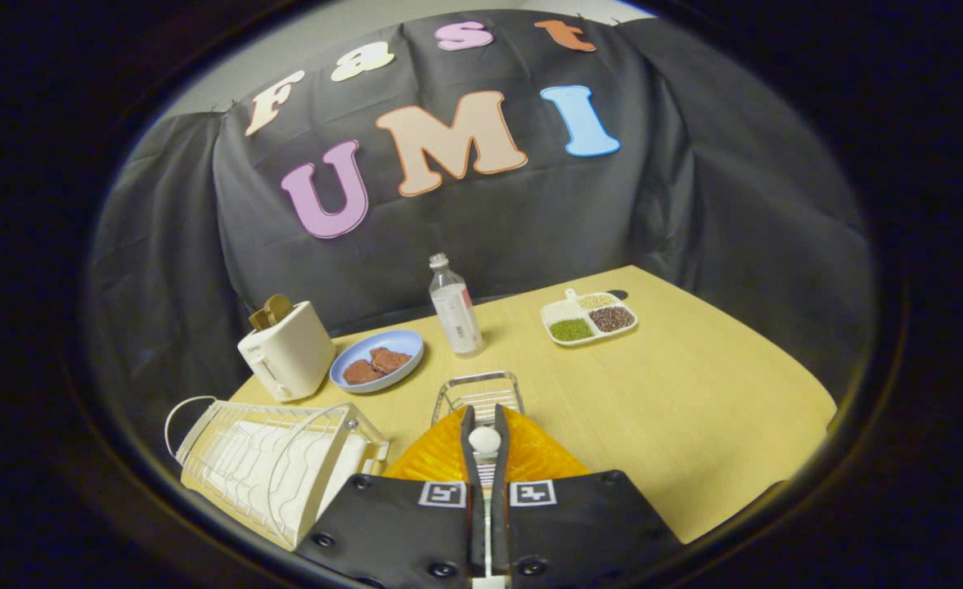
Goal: Take the plate from the dish rack, then take the spoon from the basket and place it into the plate.
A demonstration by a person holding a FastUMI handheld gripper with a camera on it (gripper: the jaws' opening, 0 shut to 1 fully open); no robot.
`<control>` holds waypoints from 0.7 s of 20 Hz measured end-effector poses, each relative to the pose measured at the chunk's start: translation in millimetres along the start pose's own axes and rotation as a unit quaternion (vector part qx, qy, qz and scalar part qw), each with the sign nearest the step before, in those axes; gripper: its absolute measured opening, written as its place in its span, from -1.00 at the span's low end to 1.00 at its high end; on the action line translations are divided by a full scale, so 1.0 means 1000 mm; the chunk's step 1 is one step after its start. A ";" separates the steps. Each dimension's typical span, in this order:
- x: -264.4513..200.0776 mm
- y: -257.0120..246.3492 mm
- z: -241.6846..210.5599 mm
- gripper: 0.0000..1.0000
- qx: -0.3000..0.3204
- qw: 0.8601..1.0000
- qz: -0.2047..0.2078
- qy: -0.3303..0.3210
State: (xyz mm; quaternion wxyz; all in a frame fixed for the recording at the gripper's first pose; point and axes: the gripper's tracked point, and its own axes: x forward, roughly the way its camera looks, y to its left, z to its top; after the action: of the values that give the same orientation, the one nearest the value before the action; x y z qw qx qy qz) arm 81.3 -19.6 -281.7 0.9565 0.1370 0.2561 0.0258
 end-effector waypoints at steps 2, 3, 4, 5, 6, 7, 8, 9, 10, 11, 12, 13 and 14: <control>-0.014 0.001 0.010 -0.89 0.000 1.000 0.002 -0.004; -0.020 0.002 0.015 -0.89 0.002 1.000 0.003 -0.006; -0.029 0.002 0.020 -0.89 0.002 1.000 0.004 -0.010; -0.038 0.004 0.024 -0.89 0.002 1.000 0.006 -0.013; -0.047 0.006 0.029 -0.89 0.000 1.000 0.009 -0.016; -0.056 0.006 0.032 -0.89 -0.003 1.000 0.008 -0.019; -0.065 0.006 0.036 -0.89 -0.008 1.000 0.007 -0.023; -0.073 0.008 0.041 -0.89 -0.011 1.000 0.006 -0.028; -0.083 0.009 0.044 -0.90 -0.016 0.999 0.007 -0.033; -0.091 0.010 0.046 -0.90 -0.018 0.999 0.007 -0.039; -0.099 0.011 0.047 -0.90 -0.020 0.999 0.007 -0.042; -0.105 0.011 0.046 -0.90 -0.019 0.999 0.006 -0.044; -0.113 0.011 0.044 -0.90 -0.017 0.999 0.004 -0.045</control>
State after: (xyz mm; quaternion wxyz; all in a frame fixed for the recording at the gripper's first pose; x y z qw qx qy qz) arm 5.1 -33.9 -187.5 0.9691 0.1227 0.2121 0.0283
